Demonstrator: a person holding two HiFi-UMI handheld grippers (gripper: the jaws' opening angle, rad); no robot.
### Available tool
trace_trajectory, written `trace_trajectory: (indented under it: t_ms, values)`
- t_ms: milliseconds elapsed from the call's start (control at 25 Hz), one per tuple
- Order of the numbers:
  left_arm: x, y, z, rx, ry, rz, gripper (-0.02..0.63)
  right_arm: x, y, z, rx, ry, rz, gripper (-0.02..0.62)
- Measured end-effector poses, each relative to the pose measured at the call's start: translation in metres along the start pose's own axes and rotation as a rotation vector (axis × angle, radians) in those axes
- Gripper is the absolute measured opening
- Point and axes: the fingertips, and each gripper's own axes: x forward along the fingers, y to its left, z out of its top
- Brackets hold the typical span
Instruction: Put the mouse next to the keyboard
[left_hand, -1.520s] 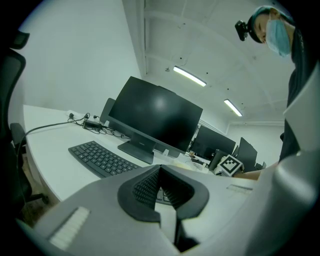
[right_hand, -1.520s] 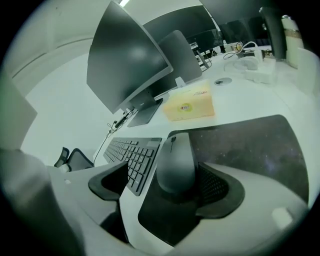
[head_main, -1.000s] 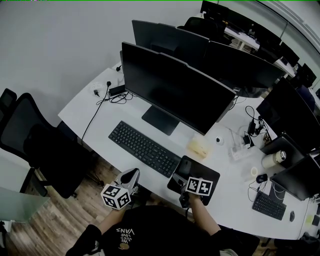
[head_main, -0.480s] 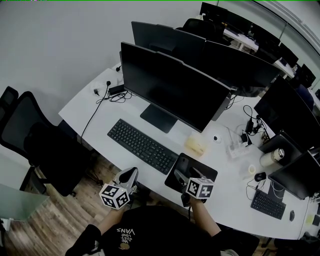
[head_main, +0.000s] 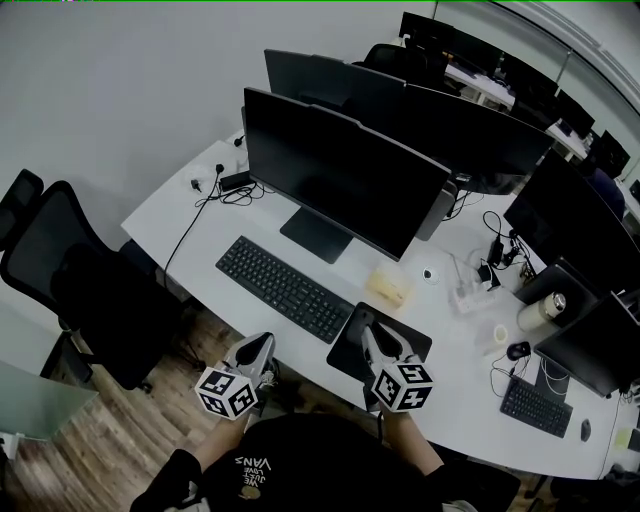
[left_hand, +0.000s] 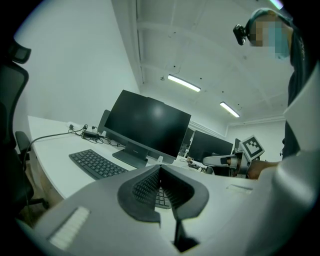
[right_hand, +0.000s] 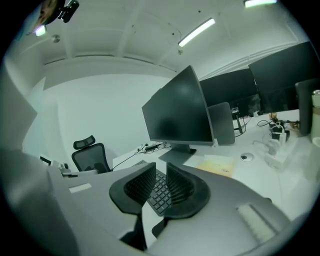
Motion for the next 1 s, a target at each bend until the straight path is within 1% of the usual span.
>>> trace_trajectory:
  t_ms: [80, 120, 280, 440, 680, 1000]
  values:
    - [-0.004, -0.004, 0.001, 0.003, -0.009, 0.000, 0.002, -0.008, 0.002, 0.005, -0.006, -0.029, 0.003, 0.024]
    - [-0.005, -0.007, 0.002, 0.004, -0.015, 0.000, 0.002, -0.011, 0.003, 0.005, -0.010, -0.038, 0.005, 0.006]
    - [-0.012, -0.016, 0.003, 0.011, -0.030, -0.003, 0.002, -0.020, 0.004, -0.002, -0.020, -0.036, 0.020, 0.006]
    - [-0.020, -0.023, -0.002, 0.025, -0.030, 0.001, 0.002, -0.030, 0.005, -0.016, -0.014, -0.012, 0.025, 0.005]
    - [-0.033, -0.025, -0.015, 0.011, -0.024, 0.017, 0.002, -0.036, 0.009, -0.035, -0.015, 0.029, 0.034, 0.005]
    - [-0.046, -0.025, -0.024, 0.003, -0.014, 0.016, 0.002, -0.039, 0.018, -0.047, -0.041, 0.061, 0.021, 0.005]
